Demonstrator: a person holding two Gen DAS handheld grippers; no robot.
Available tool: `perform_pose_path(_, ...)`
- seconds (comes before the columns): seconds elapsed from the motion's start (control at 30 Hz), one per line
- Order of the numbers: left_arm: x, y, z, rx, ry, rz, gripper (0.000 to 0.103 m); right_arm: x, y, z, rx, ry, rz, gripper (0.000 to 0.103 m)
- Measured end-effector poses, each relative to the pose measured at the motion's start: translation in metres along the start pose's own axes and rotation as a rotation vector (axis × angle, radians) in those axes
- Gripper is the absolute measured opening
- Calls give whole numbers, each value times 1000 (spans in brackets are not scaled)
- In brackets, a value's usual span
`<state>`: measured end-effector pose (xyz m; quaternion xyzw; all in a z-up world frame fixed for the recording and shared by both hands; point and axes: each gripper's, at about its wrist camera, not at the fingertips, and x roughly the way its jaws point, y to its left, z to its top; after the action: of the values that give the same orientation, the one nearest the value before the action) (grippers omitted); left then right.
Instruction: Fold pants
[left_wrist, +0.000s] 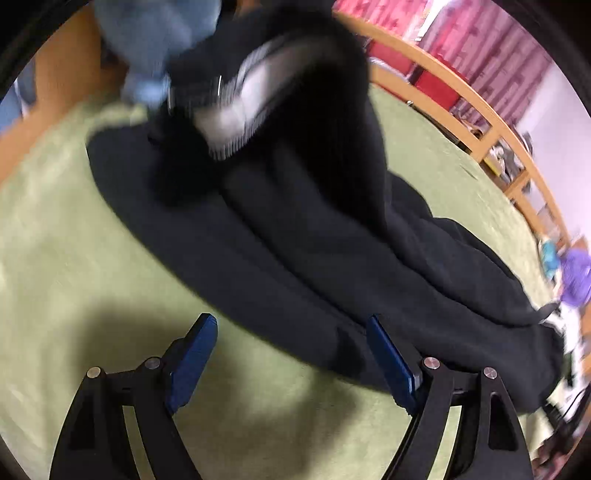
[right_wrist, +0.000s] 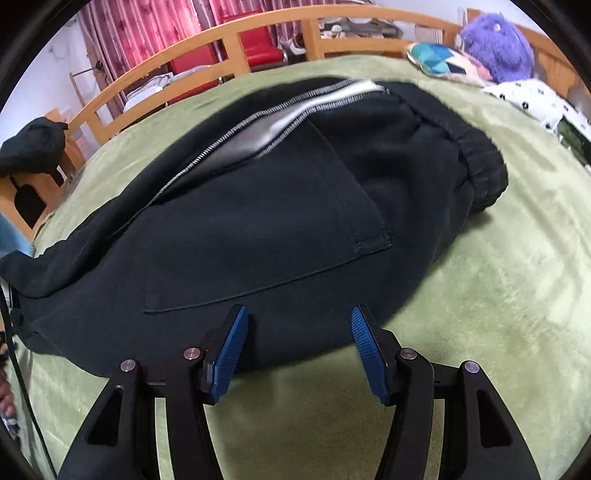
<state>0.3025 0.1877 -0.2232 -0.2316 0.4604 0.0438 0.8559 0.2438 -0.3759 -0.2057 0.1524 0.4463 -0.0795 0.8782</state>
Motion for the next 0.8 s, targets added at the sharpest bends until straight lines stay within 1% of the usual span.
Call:
perform_pose_path(0.03, 3, 3, -2, -31, 6, -16, 82, -2, -3, 0, 24, 1, 12, 58)
perform_pose_path(0.1, 6, 8, -6, -88, -10, -52, 82, -8, -10, -3, 53, 1, 25, 58)
perform_pose_path(0.17, 6, 9, -8, -103, -21, -85, 84, -11, -14, -8, 55, -2, -14, 63)
perform_pose_path(0.2, 8, 8, -9, -108, -20, -116, 85, -12, -18, -11, 64, -4, -18, 63)
perform_pose_path(0.23, 10, 7, -9, -111, -17, -122, 86, -11, -22, -13, 71, 0, -7, 64)
perform_pose_path(0.33, 15, -4, -8, -102, -14, -104, 88, 0, -31, -10, 127, 8, 41, 64)
perform_pose_path(0.4, 16, -7, -3, -104, -23, -102, 88, 6, -33, -3, 163, -11, 85, 64)
perform_pose_path(0.5, 22, -9, 3, -141, -34, -118, 88, 27, -36, 11, 246, -12, 136, 66)
perform_pose_path(0.53, 25, -9, 4, -153, -35, -116, 88, 32, -37, 14, 271, -14, 155, 69)
perform_pose_path(0.6, 30, -13, 8, -170, -35, -88, 88, 42, -35, 23, 308, -39, 158, 71)
perform_pose_path(0.63, 29, -14, 8, -175, -37, -88, 88, 45, -32, 26, 312, -40, 153, 71)
perform_pose_path(0.7, 28, -14, 8, -202, -49, -117, 87, 48, -28, 30, 325, -53, 152, 68)
perform_pose_path(0.73, 30, -13, 9, -215, -43, -117, 81, 49, -24, 30, 326, -61, 156, 61)
perform_pose_path(0.77, 32, -12, 10, -231, -42, -107, 70, 51, -20, 30, 303, -70, 137, 55)
perform_pose_path(0.8, 32, -11, 12, -242, -55, -89, 63, 52, -16, 28, 281, -77, 119, 51)
